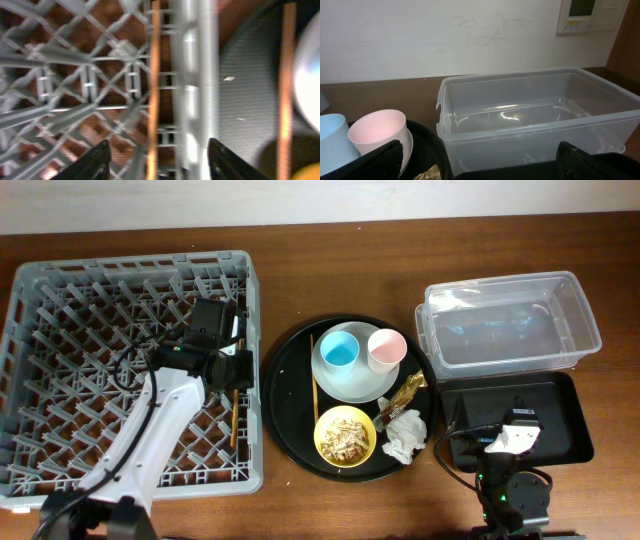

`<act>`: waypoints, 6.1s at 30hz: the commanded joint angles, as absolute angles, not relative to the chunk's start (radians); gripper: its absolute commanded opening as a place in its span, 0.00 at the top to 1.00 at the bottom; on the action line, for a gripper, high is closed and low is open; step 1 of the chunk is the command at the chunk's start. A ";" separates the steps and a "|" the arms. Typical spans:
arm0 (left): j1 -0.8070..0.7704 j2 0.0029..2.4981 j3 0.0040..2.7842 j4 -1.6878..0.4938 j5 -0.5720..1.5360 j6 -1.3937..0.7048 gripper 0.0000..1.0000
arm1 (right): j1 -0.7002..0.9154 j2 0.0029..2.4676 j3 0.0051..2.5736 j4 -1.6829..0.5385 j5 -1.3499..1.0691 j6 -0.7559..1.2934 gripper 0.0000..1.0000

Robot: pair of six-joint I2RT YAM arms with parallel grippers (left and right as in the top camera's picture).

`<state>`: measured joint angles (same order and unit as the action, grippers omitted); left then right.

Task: Sort waste into correct bins and load items into the dishwasher rack

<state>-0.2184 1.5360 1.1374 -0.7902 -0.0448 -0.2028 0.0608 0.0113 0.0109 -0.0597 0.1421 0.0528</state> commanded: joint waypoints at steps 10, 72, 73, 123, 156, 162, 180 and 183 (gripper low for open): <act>-0.593 1.491 1.177 -0.791 -0.144 -0.619 0.59 | 0.065 0.005 0.006 -0.065 0.158 0.057 0.02; -0.347 1.504 1.192 -0.790 -0.130 -0.229 1.00 | 0.065 0.006 0.006 -0.065 0.158 0.057 0.02; -0.332 1.509 1.192 -0.797 -0.116 -0.210 1.00 | 0.065 0.006 0.006 -0.065 0.158 0.057 0.02; -0.738 1.673 1.504 -0.645 0.043 -0.207 0.21 | 0.065 0.006 0.006 -0.065 0.158 0.057 0.02; -0.738 1.808 1.503 -0.789 -0.100 -0.207 0.58 | 0.065 0.006 0.006 -0.065 0.158 0.057 0.02; -0.738 1.895 1.503 -0.739 -0.102 -0.195 0.74 | 0.065 0.006 0.006 -0.065 0.158 0.057 0.02; -0.737 1.992 1.504 -0.632 -0.116 -0.051 0.94 | 0.065 0.006 0.006 -0.065 0.158 0.057 0.02; -0.737 1.987 1.518 -0.630 -0.201 -0.051 1.00 | 0.065 0.006 0.006 -0.065 0.158 0.057 0.02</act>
<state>-0.7338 1.9900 1.4979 -0.6346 -0.1120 -0.0639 0.0608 0.0113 0.0105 -0.0597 0.1421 0.0521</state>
